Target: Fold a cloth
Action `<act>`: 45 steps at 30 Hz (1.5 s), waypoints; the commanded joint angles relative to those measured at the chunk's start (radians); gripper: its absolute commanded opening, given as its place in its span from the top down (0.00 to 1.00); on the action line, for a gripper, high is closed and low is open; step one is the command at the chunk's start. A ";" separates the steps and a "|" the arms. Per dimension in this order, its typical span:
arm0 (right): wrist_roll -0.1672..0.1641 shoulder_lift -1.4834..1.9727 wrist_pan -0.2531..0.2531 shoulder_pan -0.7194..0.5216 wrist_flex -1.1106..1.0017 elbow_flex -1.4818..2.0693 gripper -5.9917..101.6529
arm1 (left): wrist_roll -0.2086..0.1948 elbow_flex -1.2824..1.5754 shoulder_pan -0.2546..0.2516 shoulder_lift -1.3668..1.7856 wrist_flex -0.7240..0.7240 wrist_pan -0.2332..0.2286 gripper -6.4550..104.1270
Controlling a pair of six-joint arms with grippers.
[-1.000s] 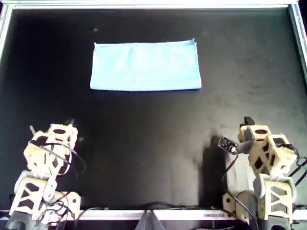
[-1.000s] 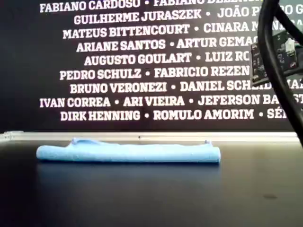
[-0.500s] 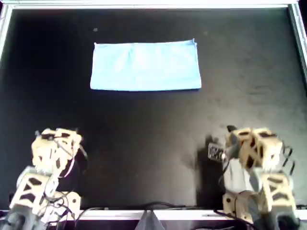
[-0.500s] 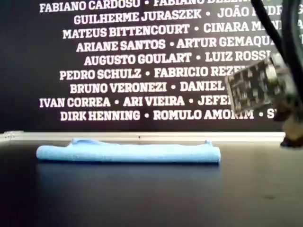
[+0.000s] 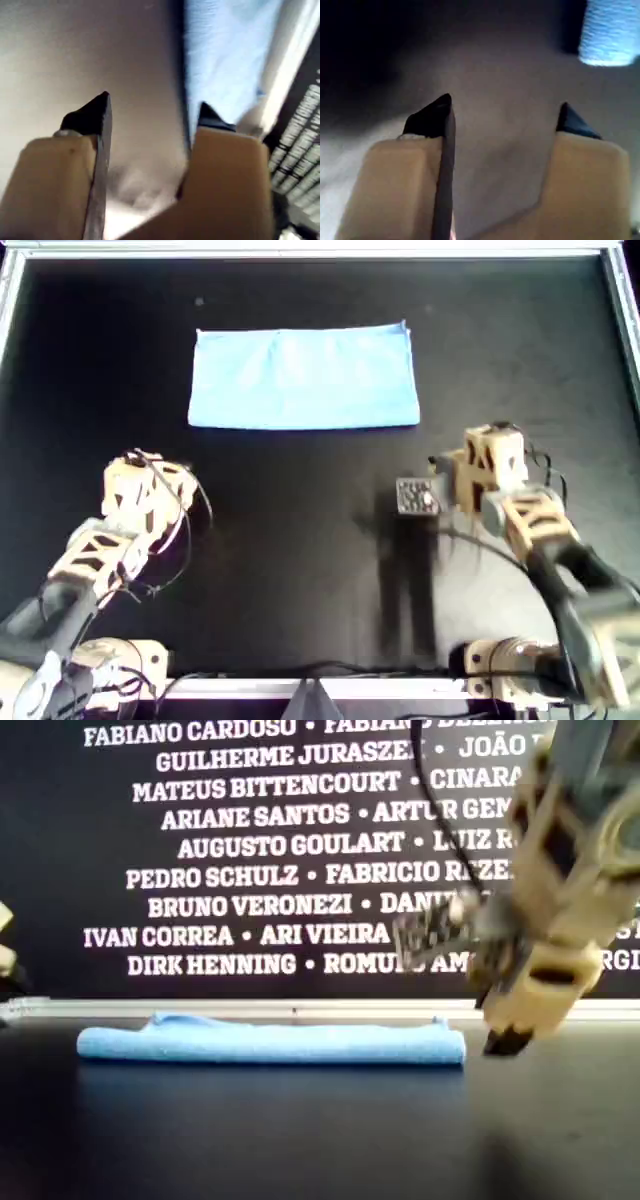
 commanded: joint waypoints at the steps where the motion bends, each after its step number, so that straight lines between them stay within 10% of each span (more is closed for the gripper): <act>1: 0.006 -0.060 -0.009 0.011 -0.052 -0.115 0.10 | 0.014 -0.067 -0.023 0.005 -0.057 0.000 0.31; 45: 0.006 -0.607 -0.009 0.014 -0.052 -0.822 0.10 | 0.018 -0.913 0.058 -0.945 -0.061 -0.020 0.30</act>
